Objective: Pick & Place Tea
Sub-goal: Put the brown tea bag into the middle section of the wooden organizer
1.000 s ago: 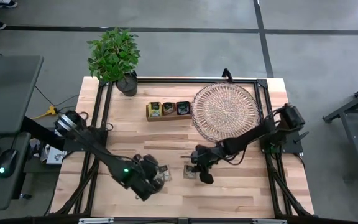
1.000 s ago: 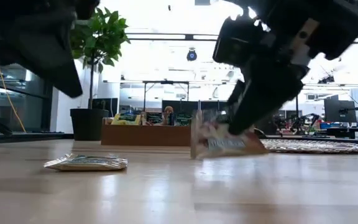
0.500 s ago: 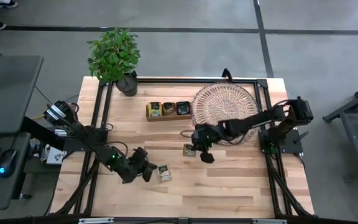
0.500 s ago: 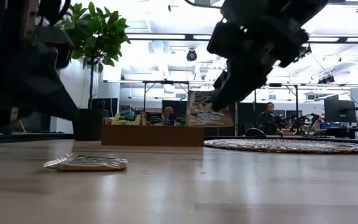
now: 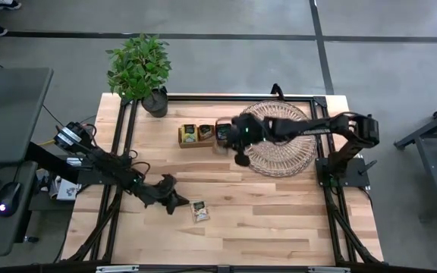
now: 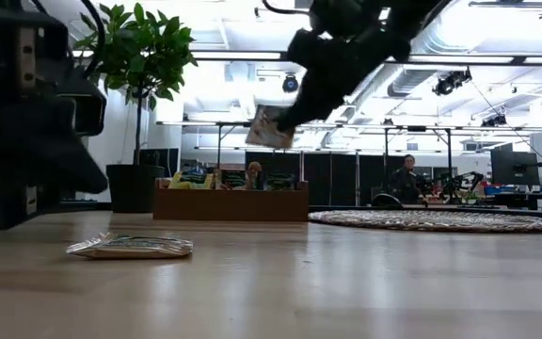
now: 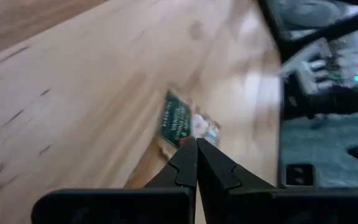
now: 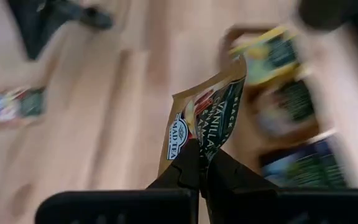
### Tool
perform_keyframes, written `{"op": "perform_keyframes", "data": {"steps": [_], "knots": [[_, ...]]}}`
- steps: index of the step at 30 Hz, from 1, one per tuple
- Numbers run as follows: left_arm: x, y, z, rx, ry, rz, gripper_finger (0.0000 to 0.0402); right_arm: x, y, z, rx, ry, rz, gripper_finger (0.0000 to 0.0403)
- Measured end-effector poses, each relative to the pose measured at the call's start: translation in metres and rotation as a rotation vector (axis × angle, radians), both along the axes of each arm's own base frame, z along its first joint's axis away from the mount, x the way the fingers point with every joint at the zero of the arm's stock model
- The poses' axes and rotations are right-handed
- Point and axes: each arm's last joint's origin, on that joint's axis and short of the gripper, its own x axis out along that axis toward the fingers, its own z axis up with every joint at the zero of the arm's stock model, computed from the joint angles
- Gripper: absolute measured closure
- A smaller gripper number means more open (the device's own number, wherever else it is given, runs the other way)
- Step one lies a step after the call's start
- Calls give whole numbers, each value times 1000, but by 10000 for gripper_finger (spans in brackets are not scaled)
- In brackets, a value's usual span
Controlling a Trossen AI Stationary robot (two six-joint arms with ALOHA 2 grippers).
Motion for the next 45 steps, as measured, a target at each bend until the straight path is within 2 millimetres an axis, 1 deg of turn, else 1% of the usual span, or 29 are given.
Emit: {"op": "perform_keyframes", "data": {"steps": [4,7,9,12,17,21,24,27,30,36,40,45], "knots": [[-4,8,2,-22,-93,-63,401,4,-22,19,-80,-85,-8,402],[-7,15,3,-29,-143,-105,401,8,-34,27,-131,-140,7,402],[-8,20,2,-27,-159,-119,401,12,-41,26,-158,-156,26,402],[-8,26,3,-18,-181,-140,401,22,-48,19,-196,-138,41,402],[-7,31,2,-12,-184,-184,401,42,-58,9,-264,-107,43,402],[-5,34,2,-4,-186,-191,401,55,-66,3,-273,-90,30,402],[-5,34,3,2,-188,-195,401,62,-69,-2,-306,-68,48,402],[-5,33,2,-1,-187,-204,401,65,-70,-12,-327,-22,76,402],[-5,33,3,-2,-187,-207,401,65,-69,-18,-350,14,111,402],[-6,33,3,-7,-186,-224,401,64,-70,-20,-435,52,143,402],[-6,33,2,-6,-180,-227,401,63,-70,-22,-449,73,160,402],[-6,32,2,-9,-175,-242,401,67,-64,-36,-461,113,220,403]]}}
